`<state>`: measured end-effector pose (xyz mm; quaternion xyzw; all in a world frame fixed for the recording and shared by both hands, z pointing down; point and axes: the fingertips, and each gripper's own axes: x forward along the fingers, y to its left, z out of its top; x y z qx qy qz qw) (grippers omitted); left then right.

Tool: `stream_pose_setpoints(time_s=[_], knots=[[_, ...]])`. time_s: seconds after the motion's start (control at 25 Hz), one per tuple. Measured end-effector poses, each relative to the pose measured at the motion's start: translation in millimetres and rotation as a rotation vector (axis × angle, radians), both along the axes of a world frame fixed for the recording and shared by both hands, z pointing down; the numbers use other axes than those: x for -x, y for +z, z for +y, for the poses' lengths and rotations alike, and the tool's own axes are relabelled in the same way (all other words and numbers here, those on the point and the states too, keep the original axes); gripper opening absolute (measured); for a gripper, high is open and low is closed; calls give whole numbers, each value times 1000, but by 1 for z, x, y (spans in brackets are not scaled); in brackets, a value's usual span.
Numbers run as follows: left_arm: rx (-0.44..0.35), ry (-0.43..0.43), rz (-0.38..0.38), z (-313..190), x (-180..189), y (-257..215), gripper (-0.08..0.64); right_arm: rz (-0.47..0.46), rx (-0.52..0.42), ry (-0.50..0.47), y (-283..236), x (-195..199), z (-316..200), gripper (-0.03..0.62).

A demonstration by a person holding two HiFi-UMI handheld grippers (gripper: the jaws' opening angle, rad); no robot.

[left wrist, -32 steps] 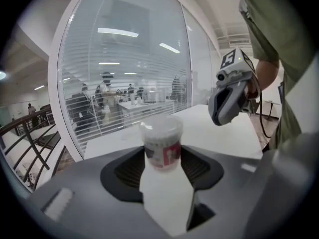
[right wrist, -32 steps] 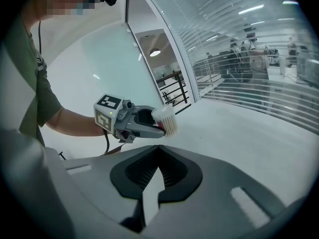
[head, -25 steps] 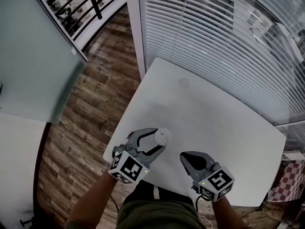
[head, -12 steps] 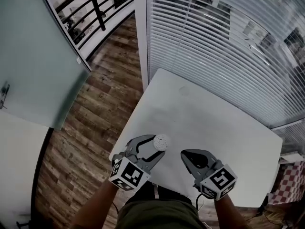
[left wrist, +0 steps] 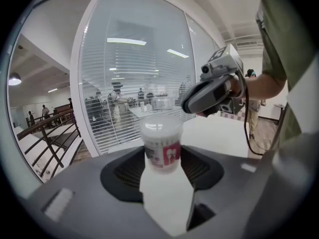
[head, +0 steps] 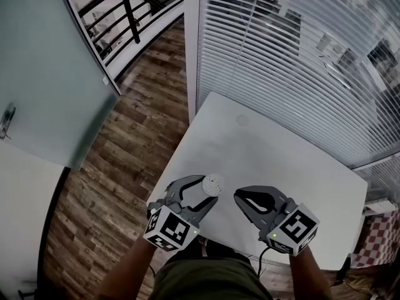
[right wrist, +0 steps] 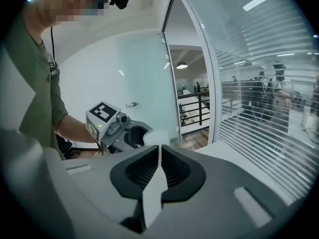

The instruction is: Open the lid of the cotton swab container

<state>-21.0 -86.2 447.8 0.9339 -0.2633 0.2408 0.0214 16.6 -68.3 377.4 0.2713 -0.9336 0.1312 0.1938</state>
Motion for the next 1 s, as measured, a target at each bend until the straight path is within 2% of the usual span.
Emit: stream_pose_setpoints(time_s=[0.44, 0.76, 1.0], knots=[[-5, -6, -1, 12, 6, -15, 230, 170, -77, -204, -27, 32, 13, 26], [-7, -16, -3, 15, 8, -20, 231, 273, -96, -296, -30, 48, 15, 109], [-3, -14, -27, 15, 8, -18, 230, 353, -124, -348, -13, 58, 15, 179]])
